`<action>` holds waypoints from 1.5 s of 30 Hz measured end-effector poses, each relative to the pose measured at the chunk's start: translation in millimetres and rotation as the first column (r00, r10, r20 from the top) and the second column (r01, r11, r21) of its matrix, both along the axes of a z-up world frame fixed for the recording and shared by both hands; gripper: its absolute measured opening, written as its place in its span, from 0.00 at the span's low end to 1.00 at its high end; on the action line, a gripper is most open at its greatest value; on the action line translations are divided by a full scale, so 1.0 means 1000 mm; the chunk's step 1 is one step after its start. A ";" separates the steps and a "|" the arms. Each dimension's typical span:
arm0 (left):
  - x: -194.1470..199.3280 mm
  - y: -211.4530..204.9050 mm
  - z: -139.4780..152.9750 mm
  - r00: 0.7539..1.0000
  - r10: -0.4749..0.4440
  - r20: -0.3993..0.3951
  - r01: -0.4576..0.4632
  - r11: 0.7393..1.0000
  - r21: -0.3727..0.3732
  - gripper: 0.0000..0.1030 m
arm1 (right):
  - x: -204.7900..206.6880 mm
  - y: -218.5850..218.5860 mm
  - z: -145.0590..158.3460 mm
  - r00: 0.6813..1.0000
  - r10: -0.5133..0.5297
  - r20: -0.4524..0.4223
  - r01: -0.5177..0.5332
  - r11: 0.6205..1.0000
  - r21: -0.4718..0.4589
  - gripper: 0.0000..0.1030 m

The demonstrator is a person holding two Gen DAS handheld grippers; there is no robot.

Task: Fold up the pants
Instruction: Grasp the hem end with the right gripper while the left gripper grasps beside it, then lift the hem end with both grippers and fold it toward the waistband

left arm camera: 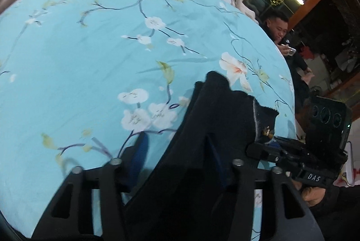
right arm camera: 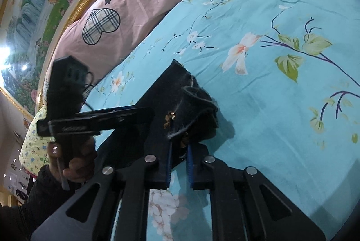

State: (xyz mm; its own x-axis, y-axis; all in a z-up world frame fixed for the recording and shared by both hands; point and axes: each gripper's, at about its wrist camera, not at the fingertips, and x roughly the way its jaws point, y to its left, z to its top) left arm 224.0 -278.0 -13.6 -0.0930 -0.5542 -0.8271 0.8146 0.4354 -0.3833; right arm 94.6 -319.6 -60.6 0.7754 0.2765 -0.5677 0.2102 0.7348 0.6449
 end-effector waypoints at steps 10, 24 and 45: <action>-0.003 -0.003 0.008 0.998 -0.031 -0.059 0.028 0.998 -0.052 0.12 | -0.001 0.001 0.003 0.999 0.034 0.032 -0.034 0.999 0.004 0.12; -0.025 0.079 0.079 0.996 0.083 -0.015 -0.084 0.965 -0.250 0.11 | 0.005 0.042 0.060 0.932 0.249 0.263 -0.275 0.959 0.068 0.12; -0.036 0.199 0.047 0.958 0.278 -0.076 -0.287 0.902 -0.323 0.11 | 0.032 0.130 0.055 0.855 0.488 0.176 -0.493 0.870 -0.020 0.11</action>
